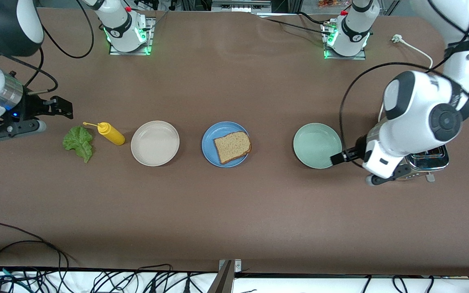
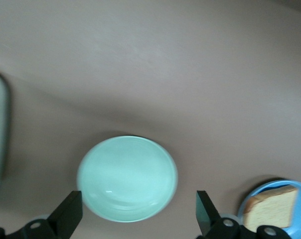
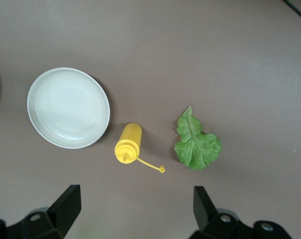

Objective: Make sandwich in blue plate with both arms
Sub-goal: 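Reach the lettuce with the right gripper while the left gripper returns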

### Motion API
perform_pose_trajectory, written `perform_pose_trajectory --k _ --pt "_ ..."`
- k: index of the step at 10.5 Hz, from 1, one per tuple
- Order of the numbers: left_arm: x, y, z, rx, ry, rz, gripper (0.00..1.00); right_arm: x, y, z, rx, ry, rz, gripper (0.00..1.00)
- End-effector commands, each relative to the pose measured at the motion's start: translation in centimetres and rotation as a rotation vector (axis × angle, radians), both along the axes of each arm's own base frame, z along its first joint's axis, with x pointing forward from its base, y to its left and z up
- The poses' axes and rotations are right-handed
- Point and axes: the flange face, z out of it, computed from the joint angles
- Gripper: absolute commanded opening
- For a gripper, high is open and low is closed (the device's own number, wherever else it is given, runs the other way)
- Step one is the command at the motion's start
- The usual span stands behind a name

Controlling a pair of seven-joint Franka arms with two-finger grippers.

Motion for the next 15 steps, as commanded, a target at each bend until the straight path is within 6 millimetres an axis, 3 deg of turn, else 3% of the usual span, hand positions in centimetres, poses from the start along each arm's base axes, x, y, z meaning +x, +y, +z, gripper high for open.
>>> perform_pose_trajectory --k 1,5,8,11,12,15 --pt "-1.6 4.3 5.3 0.092 -0.009 -0.172 1.0 2.0 -3.5 -4.6 -0.005 0.083 0.111 1.0" --pt "-3.2 8.6 11.2 0.155 -0.046 -0.256 1.0 4.8 -10.5 -13.6 0.036 0.123 0.225 1.0" --pt "-5.0 10.3 14.2 0.154 -0.062 -0.252 1.0 5.1 -15.2 -23.6 0.108 0.218 0.306 1.0" --pt "-5.9 10.4 15.0 0.15 -0.072 -0.251 1.0 4.0 -16.1 -30.9 0.165 0.321 0.353 1.0" --pt "-6.1 10.4 15.1 0.15 -0.073 -0.251 1.0 3.7 -16.1 -32.4 0.184 0.341 0.387 1.0" --pt "-6.8 10.3 14.8 0.14 -0.071 -0.251 1.0 3.8 -15.7 -34.4 0.24 0.315 0.426 1.0"
